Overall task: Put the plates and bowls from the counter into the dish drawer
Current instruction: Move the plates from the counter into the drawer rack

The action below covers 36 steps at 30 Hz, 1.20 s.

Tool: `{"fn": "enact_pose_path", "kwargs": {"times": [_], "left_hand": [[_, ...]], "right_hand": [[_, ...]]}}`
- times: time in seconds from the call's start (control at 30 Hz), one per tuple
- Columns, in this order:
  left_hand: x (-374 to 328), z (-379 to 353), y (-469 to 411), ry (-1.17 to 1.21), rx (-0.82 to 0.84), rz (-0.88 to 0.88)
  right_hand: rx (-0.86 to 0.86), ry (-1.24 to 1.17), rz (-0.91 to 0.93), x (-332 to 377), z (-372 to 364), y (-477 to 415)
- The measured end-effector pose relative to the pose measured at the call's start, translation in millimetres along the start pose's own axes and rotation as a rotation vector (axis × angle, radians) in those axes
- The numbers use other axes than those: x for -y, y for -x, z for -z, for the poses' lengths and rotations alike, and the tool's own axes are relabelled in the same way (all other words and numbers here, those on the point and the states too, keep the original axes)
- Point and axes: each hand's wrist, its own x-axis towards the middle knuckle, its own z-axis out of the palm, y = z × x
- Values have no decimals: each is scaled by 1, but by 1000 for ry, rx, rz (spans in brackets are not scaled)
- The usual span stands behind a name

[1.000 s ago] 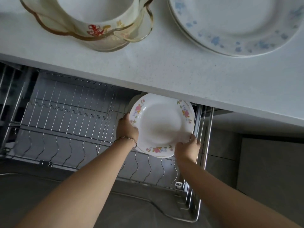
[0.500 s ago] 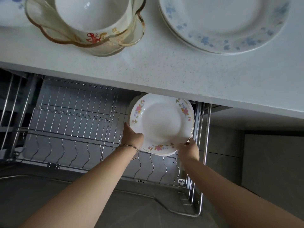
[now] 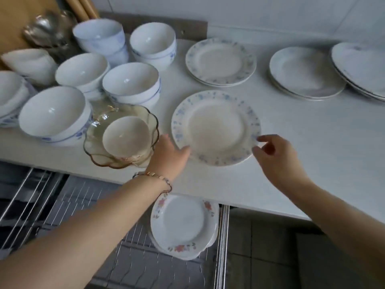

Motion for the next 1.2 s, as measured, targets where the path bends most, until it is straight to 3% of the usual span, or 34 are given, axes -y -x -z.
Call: {"fn": "enact_pose_path", "kwargs": {"times": [0.07,0.17,0.23,0.37,0.63,0.77,0.9,1.2], "left_hand": [[-9,-14,-20,0,60,146],[-10,-29,-40,302,19,279],[-9,-32,-48,474,32,331],[6,-35,-54,516,40,285],[52,-12,46,491,188,262],[94,18,110,387,400,313],[146,41,147,373,440,384],[256,49,113,159,379,563]], "right_hand": [[-7,8,-156,-7,0,-34],[158,-385,-424,-14,-17,-67],[193,-558,-439,-16,-24,-76],[159,-714,-437,-23,-27,-74],[212,-684,-367,-49,0,23],[314,-582,-272,-57,3,95],[345,-536,-223,-65,-23,158],[287,-409,-493,-106,-159,194]]}}
